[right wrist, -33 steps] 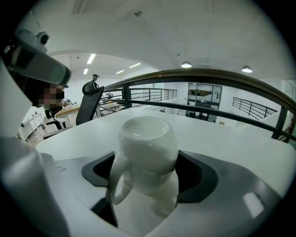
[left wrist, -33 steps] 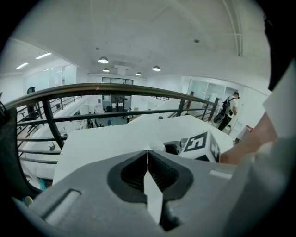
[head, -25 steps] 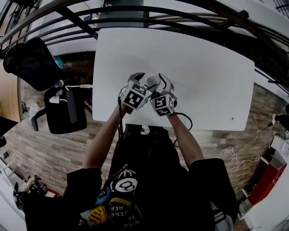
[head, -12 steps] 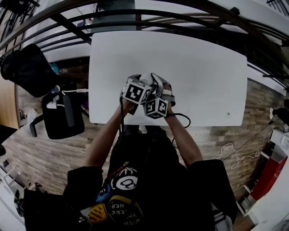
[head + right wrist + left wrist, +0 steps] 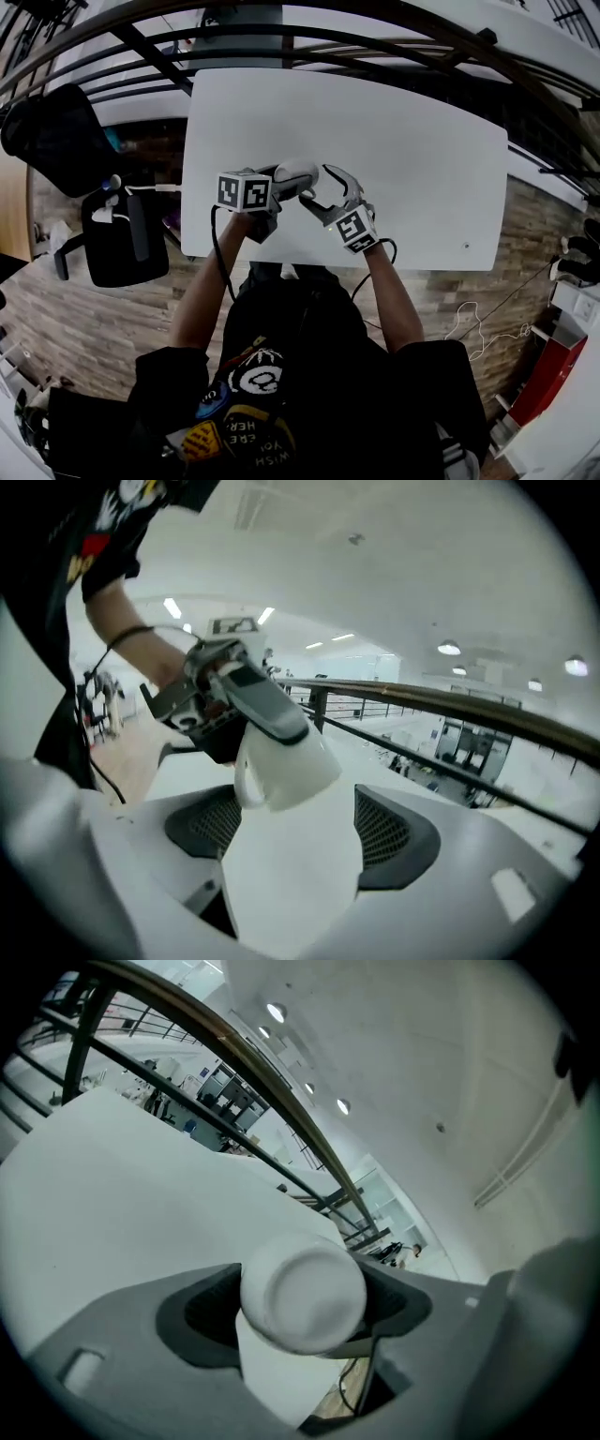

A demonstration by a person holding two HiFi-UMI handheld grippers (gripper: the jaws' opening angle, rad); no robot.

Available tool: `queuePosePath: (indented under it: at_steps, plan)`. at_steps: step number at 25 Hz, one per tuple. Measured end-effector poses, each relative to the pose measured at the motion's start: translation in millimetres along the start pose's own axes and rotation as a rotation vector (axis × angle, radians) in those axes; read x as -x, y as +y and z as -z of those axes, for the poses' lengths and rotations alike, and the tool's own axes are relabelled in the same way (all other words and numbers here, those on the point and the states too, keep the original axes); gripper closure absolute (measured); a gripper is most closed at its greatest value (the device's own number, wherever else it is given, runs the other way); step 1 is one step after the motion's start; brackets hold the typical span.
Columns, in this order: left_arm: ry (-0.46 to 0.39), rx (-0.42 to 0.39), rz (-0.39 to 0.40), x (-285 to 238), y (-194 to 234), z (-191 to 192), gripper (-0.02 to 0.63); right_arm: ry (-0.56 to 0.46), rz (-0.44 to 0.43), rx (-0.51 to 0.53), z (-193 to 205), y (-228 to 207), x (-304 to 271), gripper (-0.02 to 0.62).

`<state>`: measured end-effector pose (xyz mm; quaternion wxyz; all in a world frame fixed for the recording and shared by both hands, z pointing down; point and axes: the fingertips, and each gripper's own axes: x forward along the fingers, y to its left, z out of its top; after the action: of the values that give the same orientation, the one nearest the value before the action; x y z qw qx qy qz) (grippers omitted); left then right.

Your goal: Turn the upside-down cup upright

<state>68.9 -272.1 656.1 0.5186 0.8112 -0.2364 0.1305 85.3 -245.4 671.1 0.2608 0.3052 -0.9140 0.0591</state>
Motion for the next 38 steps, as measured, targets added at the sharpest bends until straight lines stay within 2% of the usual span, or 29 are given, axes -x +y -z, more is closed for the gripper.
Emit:
queuePosePath:
  at_steps: [3, 5, 7, 8, 9, 10, 13, 14, 15, 16, 17, 19, 21, 23, 26, 28, 30, 31, 33, 34, 36, 38]
  plan:
    - [-0.065, 0.027, 0.095, 15, -3, -13, 0.216, -0.181, -0.16, -0.362, -18, -5, 19, 0.218]
    - [-0.085, 0.006, 0.14, 22, -8, -18, 0.216, -0.317, -0.287, -0.593, -39, -13, 31, 0.226]
    - [-0.087, -0.03, 0.17, 27, -12, -18, 0.216, -0.421, -0.409, -0.769, -58, -22, 41, 0.247]
    - [-0.089, -0.042, 0.192, 29, -16, -17, 0.216, -0.438, -0.462, -0.835, -62, -25, 42, 0.274]
    - [-0.094, -0.047, 0.221, 30, -21, -17, 0.216, -0.427, -0.51, -0.882, -63, -25, 41, 0.283]
    - [-0.1, -0.047, 0.25, 31, -26, -17, 0.216, -0.398, -0.555, -0.911, -63, -23, 37, 0.32]
    - [-0.099, -0.061, 0.298, 30, -37, -15, 0.216, -0.342, -0.724, -0.993, -68, -6, 30, 0.354]
    - [-0.097, -0.068, 0.309, 30, -39, -14, 0.216, -0.362, -0.784, -1.039, -72, -3, 31, 0.381]
    - [-0.098, -0.073, 0.321, 31, -40, -13, 0.216, -0.401, -0.834, -1.092, -76, -3, 33, 0.434]
    - [-0.1, -0.079, 0.336, 32, -41, -12, 0.216, -0.449, -0.871, -1.143, -80, -5, 34, 0.528]
    - [-0.102, -0.087, 0.353, 35, -43, -11, 0.216, -0.497, -0.898, -1.18, -83, -7, 36, 0.557]
    - [-0.11, -0.107, 0.395, 40, -50, -9, 0.216, -0.569, -0.925, -1.195, -90, -5, 42, 0.558]
    - [-0.122, -0.14, 0.41, 43, -52, -10, 0.215, -0.599, -0.895, -1.151, -95, -2, 45, 0.56]
    - [-0.122, -0.172, 0.37, 46, -43, -10, 0.219, -0.571, -0.821, -1.084, -95, 0, 41, 0.561]
    - [-0.09, -0.189, 0.214, 48, -9, 5, 0.223, -0.45, -0.674, -0.985, -80, -6, 31, 0.565]
    - [-0.079, -0.182, 0.107, 53, 14, 20, 0.299, -0.326, -0.561, -0.875, -61, -10, 19, 0.565]
    - [-0.089, -0.173, 0.029, 61, 28, 31, 0.349, -0.145, -0.406, -0.704, -37, -15, -1, 0.565]
    - [-0.097, -0.17, -0.004, 65, 33, 35, 0.399, -0.038, -0.324, -0.594, -23, -17, -13, 0.565]
    - [-0.116, -0.174, -0.061, 71, 39, 40, 0.555, 0.16, -0.209, -0.335, 3, -21, -35, 0.565]
    - [-0.126, -0.182, -0.076, 73, 39, 42, 0.601, 0.236, -0.183, -0.207, 14, -21, -45, 0.565]
    - [-0.134, -0.195, -0.079, 76, 37, 48, 0.601, 0.358, -0.17, 0.004, 28, -20, -64, 0.565]
    - [-0.121, -0.207, -0.075, 78, 33, 58, 0.601, 0.47, -0.175, 0.146, 37, -20, -81, 0.565]
